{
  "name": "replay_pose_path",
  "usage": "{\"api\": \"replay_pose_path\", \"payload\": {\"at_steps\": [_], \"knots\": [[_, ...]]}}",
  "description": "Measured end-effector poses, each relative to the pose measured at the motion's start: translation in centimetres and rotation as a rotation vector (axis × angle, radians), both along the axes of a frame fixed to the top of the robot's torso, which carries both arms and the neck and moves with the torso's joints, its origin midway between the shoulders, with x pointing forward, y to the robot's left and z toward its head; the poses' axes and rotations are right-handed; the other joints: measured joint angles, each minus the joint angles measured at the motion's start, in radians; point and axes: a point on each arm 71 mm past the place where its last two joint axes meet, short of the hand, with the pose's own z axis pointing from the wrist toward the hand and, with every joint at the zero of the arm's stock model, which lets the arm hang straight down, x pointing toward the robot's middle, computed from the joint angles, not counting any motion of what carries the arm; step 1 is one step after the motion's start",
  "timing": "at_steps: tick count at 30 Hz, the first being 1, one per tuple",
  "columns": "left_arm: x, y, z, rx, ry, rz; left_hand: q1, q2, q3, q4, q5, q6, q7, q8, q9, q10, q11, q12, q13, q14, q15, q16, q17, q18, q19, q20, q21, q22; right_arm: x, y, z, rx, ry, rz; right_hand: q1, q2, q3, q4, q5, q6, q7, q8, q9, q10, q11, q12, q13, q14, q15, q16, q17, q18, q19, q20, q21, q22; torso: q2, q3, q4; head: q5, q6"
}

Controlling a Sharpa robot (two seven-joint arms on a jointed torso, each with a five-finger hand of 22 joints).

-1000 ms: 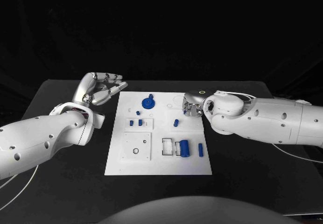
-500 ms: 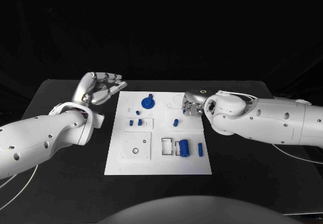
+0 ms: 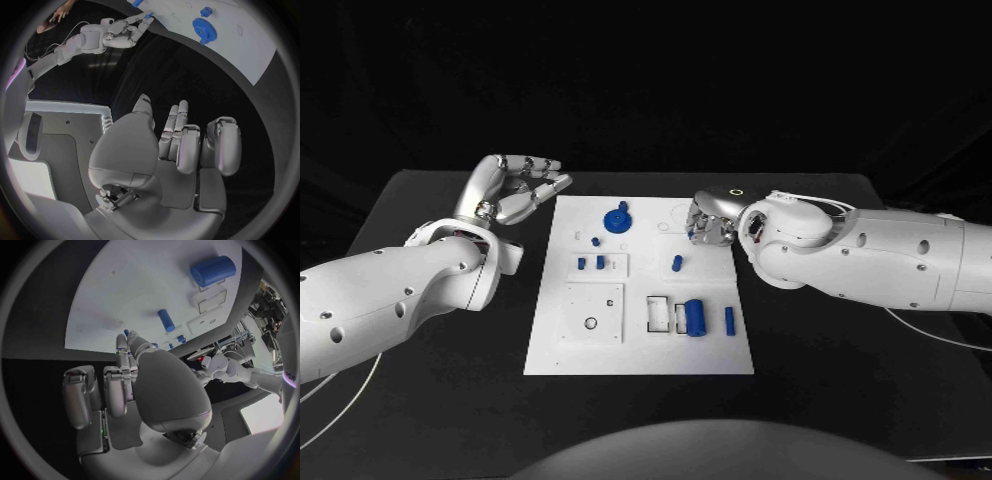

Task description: Assemble the parts on the task board

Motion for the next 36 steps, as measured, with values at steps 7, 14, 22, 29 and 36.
{"api": "replay_pose_path", "payload": {"at_steps": [7,14,22,29,36], "knots": [[0.1,0.0,0.0,0.001,0.0,0.002,0.0,0.0,0.0,0.0,0.0,0.0,0.0,0.0,0.0,0.0,0.0,0.0,0.0,0.0,0.0,0.0,0.0,0.0,0.0,0.0,0.0,0.0,0.0,0.0,1.2,0.015,-0.025,0.008,0.001,0.001,0.001,0.001,0.0,0.0,0.0,0.003,0.0,0.0,0.0,0.0,0.0,0.0,0.0,0.0,0.0,0.0,0.0,0.0,0.0,0.0,0.0,0.0001,-0.0001,-0.001,-0.001],[0.1,0.0,0.0,0.002,0.001,0.002,0.0,0.0,0.0,0.0,0.0,0.0,0.0,0.0,0.0,0.0,0.0,0.0,0.0,0.0,0.0,-0.001,0.0,0.0,0.0,0.0,-0.004,0.0,-0.2,0.2,1.8,0.03,-0.038,0.018,0.001,0.001,0.001,0.001,-0.002,-0.001,0.001,0.003,0.0,0.0,0.0,0.0,0.0,0.004,0.004,0.0,0.0,0.0,0.0,0.0,0.0,0.0,0.0,0.0,0.0002,0.0,0.0],[0.2,0.0,-0.1,0.003,0.002,0.002,0.0,0.0,0.0,0.0,0.0,0.0,0.0,0.0,0.0,0.0,0.0,0.0,0.0,0.0,0.0,-0.007,0.001,0.0,0.0,0.0,-0.004,0.0,-0.4,0.8,2.3,0.078,-0.036,0.027,0.001,0.001,0.003,0.0,-0.003,0.0,0.004,0.003,0.0,0.002,0.01,0.0,0.0,0.003,0.011,0.0,0.0,0.0,0.0,0.008,0.0,0.0,0.0,0.0001,0.0005,0.005,0.001],[0.2,-0.1,-0.1,0.003,0.003,0.002,0.0,0.0,0.0,0.0,0.0,0.0,0.0,0.0,0.0,0.0,0.0,0.0,0.0,0.0,0.0,-0.007,0.001,0.0,0.0,0.0,-0.004,0.0,-0.6,1.7,2.5,0.153,-0.002,0.033,0.001,0.001,0.006,-0.003,0.003,0.0,0.007,-0.001,0.0,0.006,0.014,-0.004,0.0,0.0,0.015,0.0,0.001,0.0,0.0,0.008,0.0,0.0,0.0,-0.0005,0.0008,0.007,-0.002],[0.2,-0.1,-0.1,0.003,0.003,0.001,0.0,0.0,0.0,0.0,0.0,0.0,0.0,0.0,0.0,0.0,0.0,0.0,0.0,0.0,0.0,-0.007,0.001,0.0,0.0,0.0,-0.004,0.0,-0.9,3.0,2.5,0.221,0.044,0.051,0.001,0.0,0.008,0.0,0.003,-0.001,0.009,-0.005,0.0,0.007,0.015,-0.004,0.0,0.003,0.018,0.0,0.001,0.0,0.0,0.015,0.0,0.0,0.001,-0.001,0.0012,0.012,-0.005]]}}
